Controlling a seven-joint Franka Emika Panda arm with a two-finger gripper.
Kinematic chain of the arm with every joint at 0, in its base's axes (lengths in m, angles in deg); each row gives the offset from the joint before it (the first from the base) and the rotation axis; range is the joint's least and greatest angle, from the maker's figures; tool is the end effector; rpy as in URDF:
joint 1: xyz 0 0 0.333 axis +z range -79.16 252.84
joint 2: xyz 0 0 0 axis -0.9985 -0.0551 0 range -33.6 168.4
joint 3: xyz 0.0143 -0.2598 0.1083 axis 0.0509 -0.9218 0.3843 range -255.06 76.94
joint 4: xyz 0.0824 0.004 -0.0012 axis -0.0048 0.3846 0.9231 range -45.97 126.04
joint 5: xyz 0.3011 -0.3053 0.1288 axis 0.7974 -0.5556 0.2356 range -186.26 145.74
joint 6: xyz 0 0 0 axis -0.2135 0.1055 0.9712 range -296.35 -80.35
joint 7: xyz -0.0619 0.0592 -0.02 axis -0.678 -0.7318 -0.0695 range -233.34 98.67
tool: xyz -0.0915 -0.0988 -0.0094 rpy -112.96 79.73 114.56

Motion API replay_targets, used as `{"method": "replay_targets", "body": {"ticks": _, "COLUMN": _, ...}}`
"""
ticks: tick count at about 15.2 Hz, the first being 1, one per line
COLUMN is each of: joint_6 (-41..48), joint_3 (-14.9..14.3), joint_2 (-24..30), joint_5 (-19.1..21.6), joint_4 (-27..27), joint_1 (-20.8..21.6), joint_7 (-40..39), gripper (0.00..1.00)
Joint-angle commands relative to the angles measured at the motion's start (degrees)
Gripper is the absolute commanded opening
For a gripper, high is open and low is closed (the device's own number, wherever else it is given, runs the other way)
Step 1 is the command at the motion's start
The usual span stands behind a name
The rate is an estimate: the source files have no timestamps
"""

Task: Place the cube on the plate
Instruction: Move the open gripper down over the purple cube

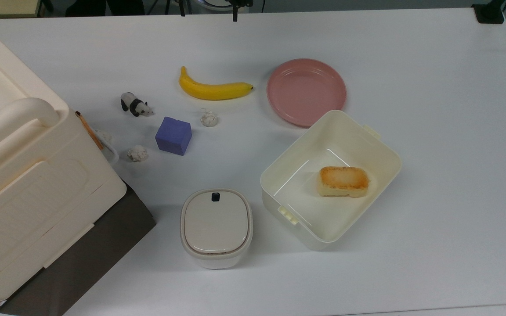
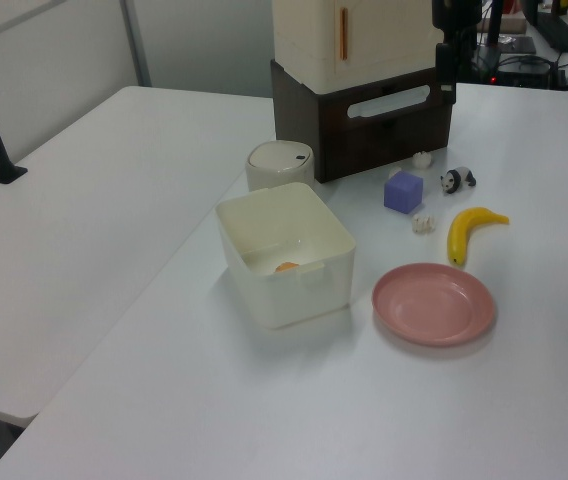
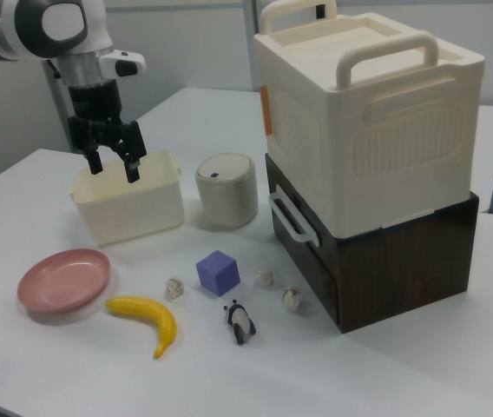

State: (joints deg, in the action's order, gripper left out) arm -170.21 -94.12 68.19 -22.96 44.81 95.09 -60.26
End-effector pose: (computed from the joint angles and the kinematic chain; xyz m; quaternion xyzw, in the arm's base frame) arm 0.5984 0.0267 0.5255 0.9982 -0.0332 -0.0425 0.0269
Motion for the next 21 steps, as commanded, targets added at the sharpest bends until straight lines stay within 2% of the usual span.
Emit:
{"method": "replay_targets", "body": {"ticks": 1, "joint_6": 0.0, "joint_3": -0.3, "joint_2": 1.8, "joint_5": -1.2, "joint_4": 1.4, "joint_1": 0.4, "joint_7": -0.2, "gripper": 1.0}}
{"method": "replay_targets", "body": {"ticks": 5, "joint_6": -7.5, "joint_3": -0.3, "joint_2": 1.6, "joint_5": -2.4, "joint_4": 2.8, "joint_1": -0.9, "joint_7": -0.1, "gripper": 1.0}}
{"method": "replay_targets", "body": {"ticks": 13, "joint_6": -13.8, "joint_3": -0.4, "joint_2": 0.8, "joint_5": -3.5, "joint_4": 6.2, "joint_1": -2.2, "joint_7": 0.7, "gripper": 1.0}}
{"method": "replay_targets", "body": {"ticks": 21, "joint_6": -17.0, "joint_3": -0.7, "joint_2": -6.2, "joint_5": -5.2, "joint_4": 5.9, "joint_1": -4.6, "joint_7": -0.2, "gripper": 1.0}}
